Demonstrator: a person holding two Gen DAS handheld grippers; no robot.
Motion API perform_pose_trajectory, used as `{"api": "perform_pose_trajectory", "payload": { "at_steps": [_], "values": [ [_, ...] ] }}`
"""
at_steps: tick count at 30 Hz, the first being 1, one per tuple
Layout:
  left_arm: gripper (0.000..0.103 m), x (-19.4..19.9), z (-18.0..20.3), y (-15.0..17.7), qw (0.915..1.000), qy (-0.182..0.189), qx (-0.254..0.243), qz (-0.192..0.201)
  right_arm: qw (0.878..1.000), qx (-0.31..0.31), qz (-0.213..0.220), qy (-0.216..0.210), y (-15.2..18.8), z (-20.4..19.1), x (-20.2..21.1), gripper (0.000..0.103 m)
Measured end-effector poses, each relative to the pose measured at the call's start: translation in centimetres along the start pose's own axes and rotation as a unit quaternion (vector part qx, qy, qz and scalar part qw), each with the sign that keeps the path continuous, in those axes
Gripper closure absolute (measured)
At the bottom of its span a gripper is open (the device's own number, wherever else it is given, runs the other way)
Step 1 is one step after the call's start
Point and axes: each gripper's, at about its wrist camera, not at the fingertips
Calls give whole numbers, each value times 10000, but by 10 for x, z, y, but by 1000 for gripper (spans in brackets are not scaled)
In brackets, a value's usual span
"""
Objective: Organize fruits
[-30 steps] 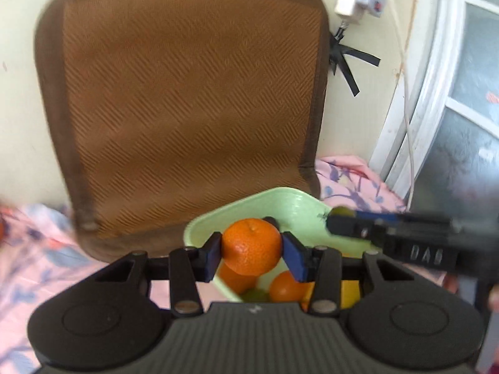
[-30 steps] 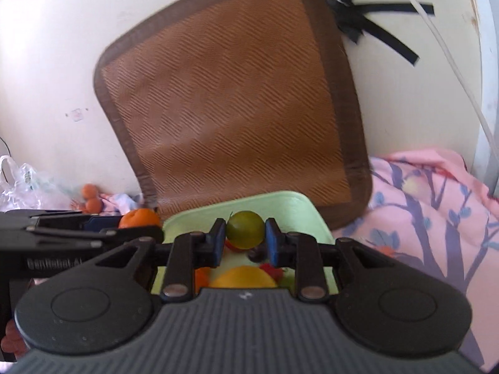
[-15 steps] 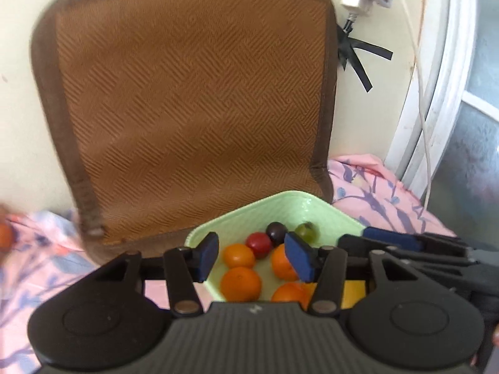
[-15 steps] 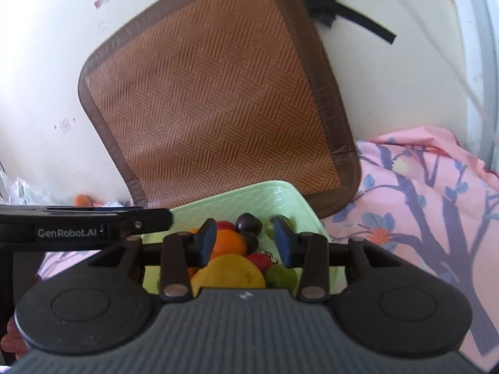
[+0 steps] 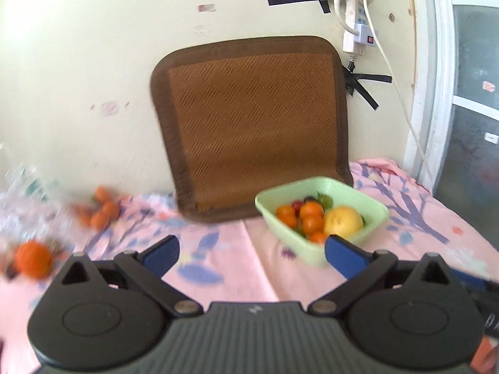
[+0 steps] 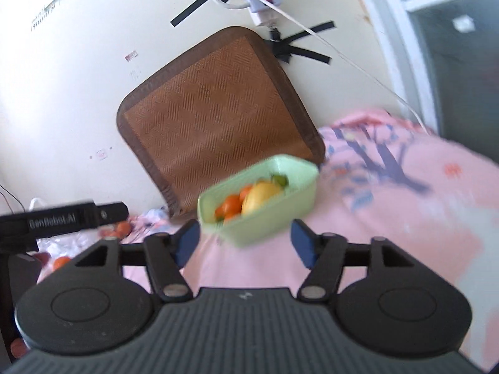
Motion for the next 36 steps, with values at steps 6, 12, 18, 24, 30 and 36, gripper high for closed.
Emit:
{"api": "perform_pose_trajectory", "payload": {
  "at_steps": [6, 12, 18, 24, 30, 36],
  "values": [
    [0, 44, 4, 30, 9984, -510, -123, 208, 9996, -33, -268, -58, 17, -10, 25, 26],
    [0, 65, 7, 48, 9957, -892, -175, 183, 9997, -88, -161, -162, 24, -19, 51, 23],
    [0, 80, 12, 58, 9937, -1077, -246, 197, 9998, 5, -46, -206, 23, -26, 68, 23],
    [0, 92, 20, 59, 9928, -1101, -359, 308, 9997, -26, 78, -217, 21, -27, 79, 20],
    [0, 97, 21, 59, 9917, -1184, -344, 367, 9996, -30, 71, -258, 22, -27, 81, 20],
    [0, 100, 23, 60, 9901, -1258, -402, 473, 9996, -57, 62, -274, 23, -27, 82, 19]
  ]
}}
Point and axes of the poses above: each gripper's, at about its wrist camera, not at the fingertips, and x roughly against the way its jaws point, z to its right, y to its underside, and after that the axes turned 1 degree about y, right-handed
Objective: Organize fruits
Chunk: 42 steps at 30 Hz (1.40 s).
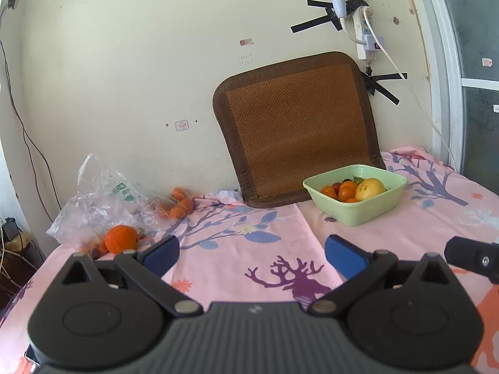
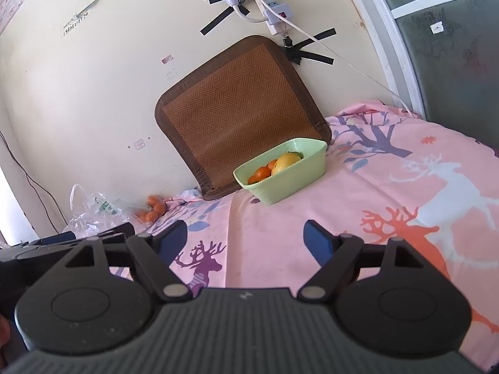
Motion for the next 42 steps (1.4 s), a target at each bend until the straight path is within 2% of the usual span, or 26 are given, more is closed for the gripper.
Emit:
{"api": "perform_pose_trajectory", "payload": {
  "at_steps": [8, 21, 42],
  "values": [
    [0, -3, 4, 3, 9998, -107, -132, 49, 9999, -84, -53, -6, 3, 3, -2, 19],
    [0, -7, 6, 7, 9968, -607, -445, 272, 9997, -191, -140, -12, 6, 5, -6, 19],
    [0, -14, 1, 12, 9979, -478, -424, 79, 9997, -186, -186, -13, 8, 5, -9, 19]
  ]
}}
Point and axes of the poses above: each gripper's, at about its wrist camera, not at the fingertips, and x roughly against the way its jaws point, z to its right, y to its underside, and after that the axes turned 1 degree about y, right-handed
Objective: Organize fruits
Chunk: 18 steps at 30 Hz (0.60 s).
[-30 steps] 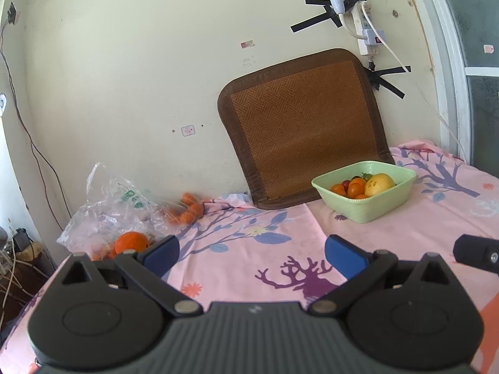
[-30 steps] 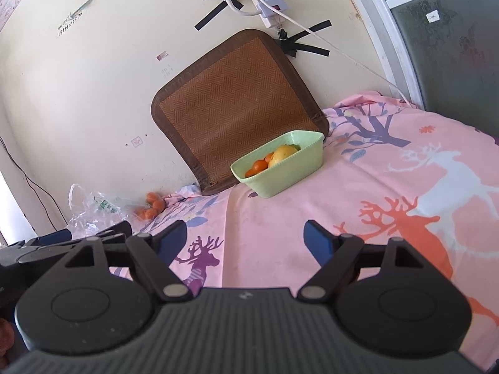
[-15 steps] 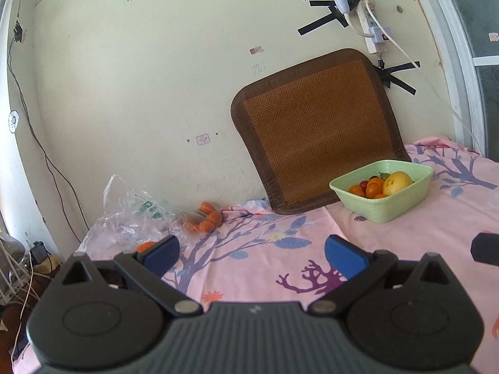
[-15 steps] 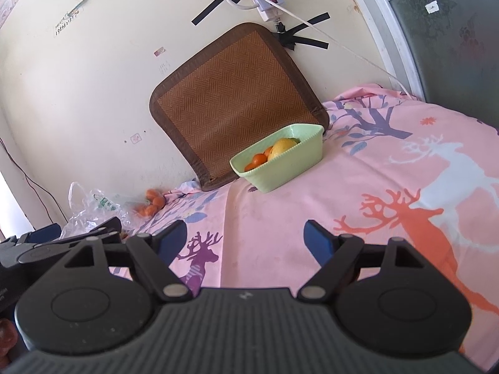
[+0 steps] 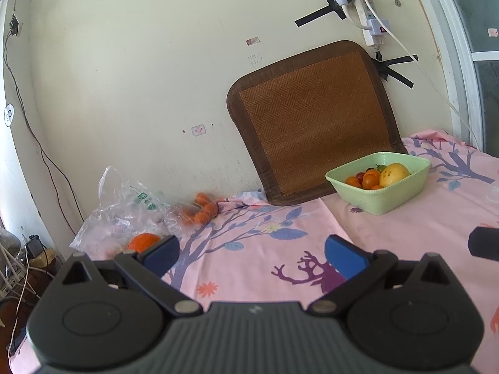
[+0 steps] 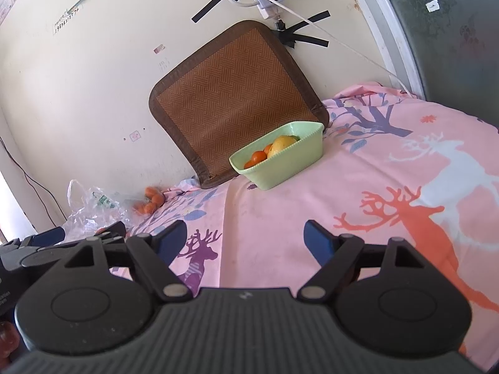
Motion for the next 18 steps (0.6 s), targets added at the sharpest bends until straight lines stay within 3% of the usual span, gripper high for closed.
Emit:
{"api": "perform_pose_trajectory", "payload": {
  "at_steps": [18],
  "values": [
    [0, -7, -2, 6, 9987, 243, 218, -389, 10000, 25, -40, 19, 4, -1, -2, 19]
  ]
}}
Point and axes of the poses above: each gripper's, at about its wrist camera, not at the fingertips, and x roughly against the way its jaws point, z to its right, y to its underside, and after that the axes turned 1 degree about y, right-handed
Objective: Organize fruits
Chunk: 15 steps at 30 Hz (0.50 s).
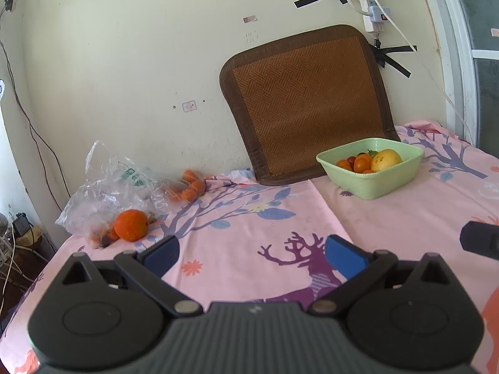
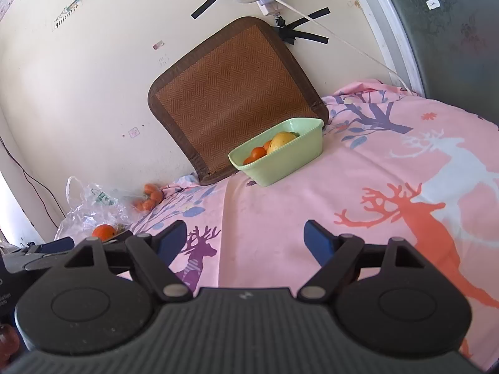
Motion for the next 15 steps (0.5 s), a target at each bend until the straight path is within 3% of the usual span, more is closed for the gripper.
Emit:
{"api": "perform_pose_trajectory", "payload": {
  "at_steps": [15],
  "values": [
    [0, -5, -2, 2, 10000, -31, 26, -76, 10000, -15, -38, 19, 1, 0, -2, 19]
  ]
}}
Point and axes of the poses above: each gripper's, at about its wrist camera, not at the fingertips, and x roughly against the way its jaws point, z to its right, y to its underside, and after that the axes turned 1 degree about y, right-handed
